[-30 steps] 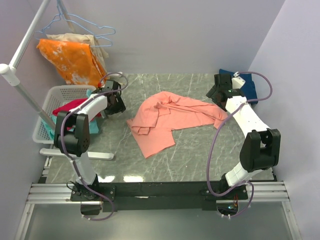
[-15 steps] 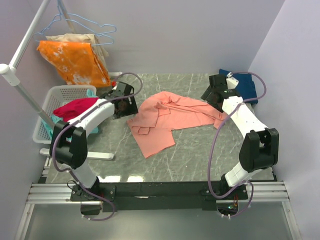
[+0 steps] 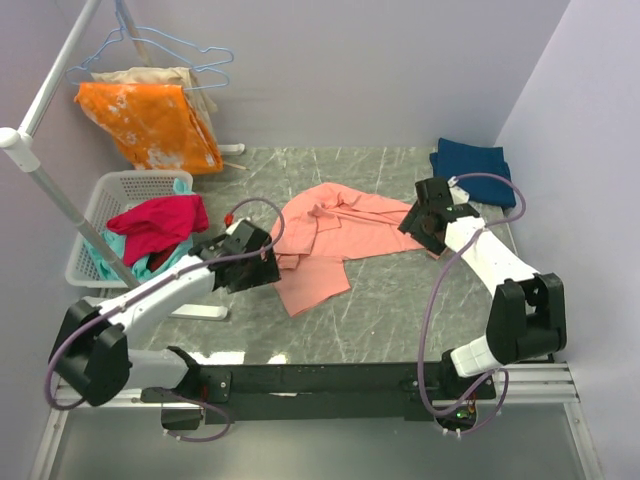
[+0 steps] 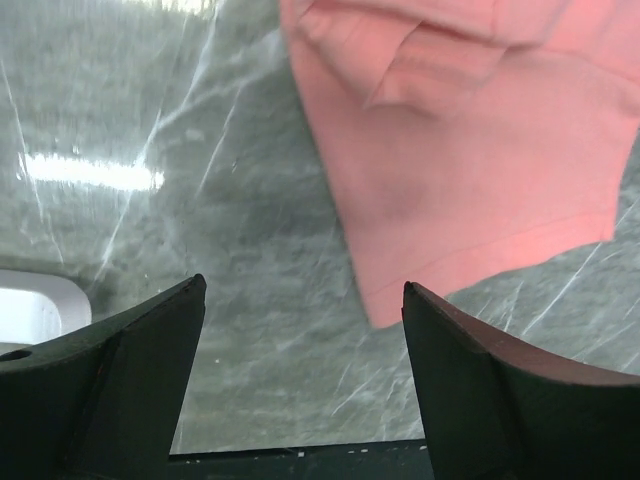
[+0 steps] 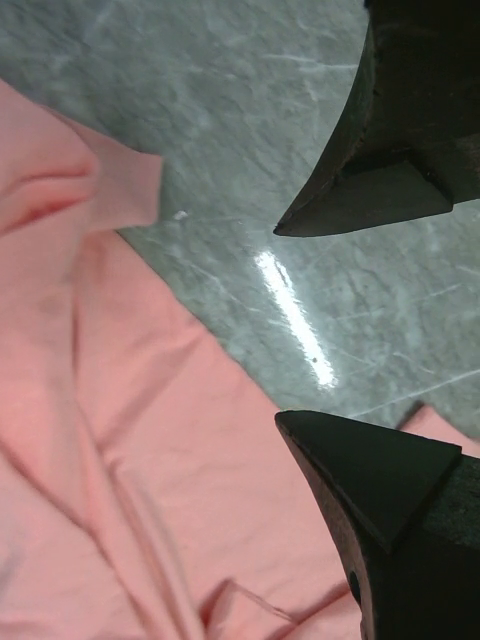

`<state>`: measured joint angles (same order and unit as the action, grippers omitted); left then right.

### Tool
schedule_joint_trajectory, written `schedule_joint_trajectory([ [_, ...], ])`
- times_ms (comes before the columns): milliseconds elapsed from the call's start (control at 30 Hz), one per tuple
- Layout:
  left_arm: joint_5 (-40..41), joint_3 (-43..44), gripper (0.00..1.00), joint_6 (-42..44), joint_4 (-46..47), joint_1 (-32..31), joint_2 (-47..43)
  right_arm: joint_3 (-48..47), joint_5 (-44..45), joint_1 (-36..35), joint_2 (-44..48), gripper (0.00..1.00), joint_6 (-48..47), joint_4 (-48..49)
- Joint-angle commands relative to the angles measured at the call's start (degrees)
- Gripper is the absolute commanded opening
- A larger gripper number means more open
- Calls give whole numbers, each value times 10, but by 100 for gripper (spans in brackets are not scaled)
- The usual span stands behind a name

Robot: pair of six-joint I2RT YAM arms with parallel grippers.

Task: Fold and stack the t-shirts
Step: Flatten the tshirt out

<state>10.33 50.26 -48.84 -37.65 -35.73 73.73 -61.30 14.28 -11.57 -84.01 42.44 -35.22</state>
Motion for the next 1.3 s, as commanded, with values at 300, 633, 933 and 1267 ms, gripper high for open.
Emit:
schedule_joint_trajectory([
  [300,-71,-89,75,-132,91,-64,-17,25,-7,-46,66,78,16,-11],
  [633,-61,-23,63,-191,57,-141,93,52,-7,-50,70,77,6,-5],
  [933,-32,32,56,-231,29,-153,153,55,-13,-50,82,77,-13,-8],
  [1267,14,63,48,-280,-48,-162,189,61,-18,-47,86,78,-27,1],
])
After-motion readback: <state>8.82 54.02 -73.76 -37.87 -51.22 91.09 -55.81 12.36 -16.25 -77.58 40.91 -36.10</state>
